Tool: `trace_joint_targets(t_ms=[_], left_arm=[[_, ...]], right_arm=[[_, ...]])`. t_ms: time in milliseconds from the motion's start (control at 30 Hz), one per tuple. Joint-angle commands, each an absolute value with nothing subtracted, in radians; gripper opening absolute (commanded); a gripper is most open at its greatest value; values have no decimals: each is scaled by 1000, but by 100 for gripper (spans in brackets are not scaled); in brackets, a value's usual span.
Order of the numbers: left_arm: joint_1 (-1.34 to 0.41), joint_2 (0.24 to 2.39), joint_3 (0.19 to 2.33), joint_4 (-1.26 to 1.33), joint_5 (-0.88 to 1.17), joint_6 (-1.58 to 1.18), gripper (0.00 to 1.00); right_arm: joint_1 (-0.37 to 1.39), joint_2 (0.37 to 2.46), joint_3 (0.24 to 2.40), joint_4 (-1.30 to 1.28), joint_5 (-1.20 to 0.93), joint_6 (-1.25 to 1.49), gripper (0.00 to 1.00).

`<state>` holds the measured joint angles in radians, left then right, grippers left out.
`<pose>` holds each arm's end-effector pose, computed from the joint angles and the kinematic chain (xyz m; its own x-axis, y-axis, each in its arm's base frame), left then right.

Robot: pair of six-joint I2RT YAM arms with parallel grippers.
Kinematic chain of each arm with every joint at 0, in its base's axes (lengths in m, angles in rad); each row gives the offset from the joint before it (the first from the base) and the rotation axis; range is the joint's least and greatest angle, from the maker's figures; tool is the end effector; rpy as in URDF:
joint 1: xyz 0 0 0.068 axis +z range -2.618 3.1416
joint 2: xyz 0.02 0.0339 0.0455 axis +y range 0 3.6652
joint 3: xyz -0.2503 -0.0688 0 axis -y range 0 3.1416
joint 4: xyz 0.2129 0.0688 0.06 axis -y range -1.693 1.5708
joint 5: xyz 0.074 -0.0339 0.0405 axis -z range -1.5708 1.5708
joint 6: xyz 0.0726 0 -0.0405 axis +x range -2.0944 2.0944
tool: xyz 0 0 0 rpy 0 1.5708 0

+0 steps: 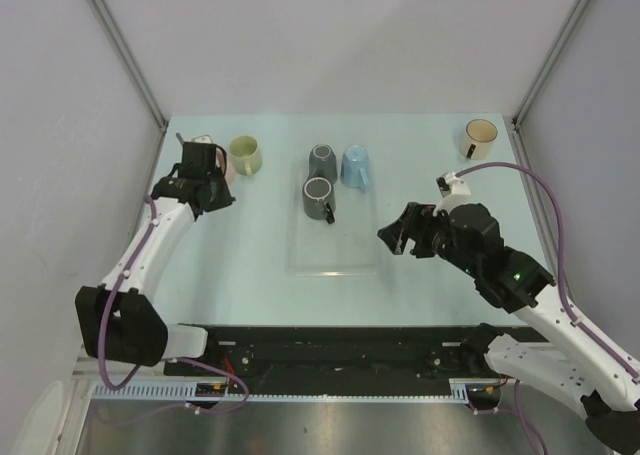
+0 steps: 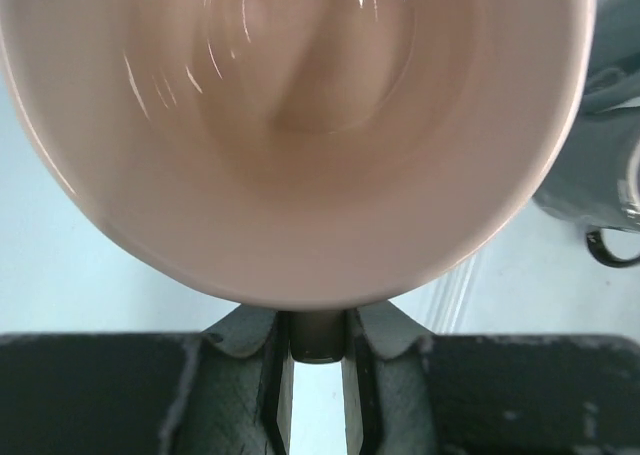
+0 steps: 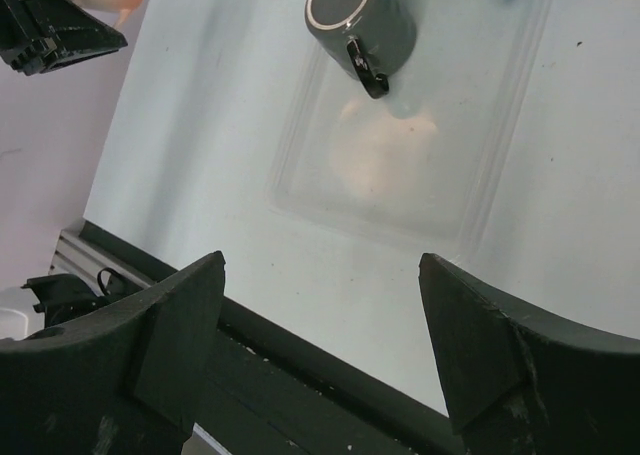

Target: Turn the mug right side up

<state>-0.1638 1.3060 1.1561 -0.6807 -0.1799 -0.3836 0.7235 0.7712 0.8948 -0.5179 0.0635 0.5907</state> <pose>0.2705 -0.0315 0.2752 -0.6910 -0.2590 -0.6749 -0.2343 0.9635 -0.1299 0.1377 0.1155 0.3175 -0.5826 0.2270 -0.7804 -0.3519 0.7951 0.4940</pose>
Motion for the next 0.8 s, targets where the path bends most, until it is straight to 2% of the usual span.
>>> trace_joint_targets(t_ms=[0, 300, 767], left_arm=[[-111, 1367, 1256, -650, -132, -376, 0], [-28, 1656, 1397, -672, -100, -353, 0], [44, 1923, 1597, -646, -163, -336, 0]], right_arm=[[723, 765, 943, -538, 95, 545, 83], [687, 785, 939, -604, 98, 505, 84], [606, 856, 914, -594, 80, 469, 84]])
